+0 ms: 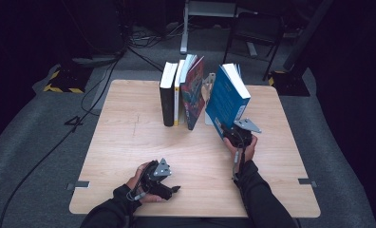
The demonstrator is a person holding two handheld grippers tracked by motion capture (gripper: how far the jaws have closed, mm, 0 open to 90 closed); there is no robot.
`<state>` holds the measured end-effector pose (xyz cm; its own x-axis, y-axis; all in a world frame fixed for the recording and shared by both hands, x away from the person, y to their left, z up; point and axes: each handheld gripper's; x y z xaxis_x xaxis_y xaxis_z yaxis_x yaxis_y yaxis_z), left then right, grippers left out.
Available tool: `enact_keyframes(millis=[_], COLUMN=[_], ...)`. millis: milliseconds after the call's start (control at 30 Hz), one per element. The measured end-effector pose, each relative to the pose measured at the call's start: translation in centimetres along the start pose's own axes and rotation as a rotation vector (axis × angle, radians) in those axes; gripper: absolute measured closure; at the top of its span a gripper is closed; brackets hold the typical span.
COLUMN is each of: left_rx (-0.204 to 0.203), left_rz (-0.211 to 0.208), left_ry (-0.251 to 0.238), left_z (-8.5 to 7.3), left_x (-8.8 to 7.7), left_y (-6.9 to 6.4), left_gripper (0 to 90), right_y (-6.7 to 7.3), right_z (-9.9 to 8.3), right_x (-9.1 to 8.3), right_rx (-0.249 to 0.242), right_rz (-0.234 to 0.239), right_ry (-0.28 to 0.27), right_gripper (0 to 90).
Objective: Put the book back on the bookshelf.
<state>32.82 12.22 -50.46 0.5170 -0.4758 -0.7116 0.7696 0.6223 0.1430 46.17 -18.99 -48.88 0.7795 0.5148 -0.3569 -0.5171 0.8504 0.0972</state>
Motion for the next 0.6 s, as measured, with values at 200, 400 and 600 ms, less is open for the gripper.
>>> enact_keyframes(millis=[200, 400, 600], left_rx=[0.002, 0.002, 0.009], left_rz=[0.000, -0.001, -0.004], left_ry=[0.000, 0.000, -0.001], left_z=[0.0, 0.0, 0.0], left_x=[0.0, 0.0, 0.0], left_y=[0.0, 0.0, 0.1], left_gripper=[13.9, 13.9, 13.9], right_y=[0.8, 0.9, 0.5], right_z=[0.3, 0.9, 1.6], right_x=[1.0, 2.2, 3.0], right_rx=[-0.005, 0.007, 0.009], right_rz=[-0.044, -0.073, -0.074], right_ry=[0.002, 0.012, 0.039], right_gripper=[60.5, 60.5, 60.3])
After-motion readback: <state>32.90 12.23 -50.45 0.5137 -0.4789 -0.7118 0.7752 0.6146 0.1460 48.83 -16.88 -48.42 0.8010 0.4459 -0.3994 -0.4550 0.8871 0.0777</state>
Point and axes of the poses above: each handheld gripper's, and its own axes: x roughly forward along the jaws, z roughly out of its top, y roughly to its left, and after that the axes turned 13 degrees about z, right-handed
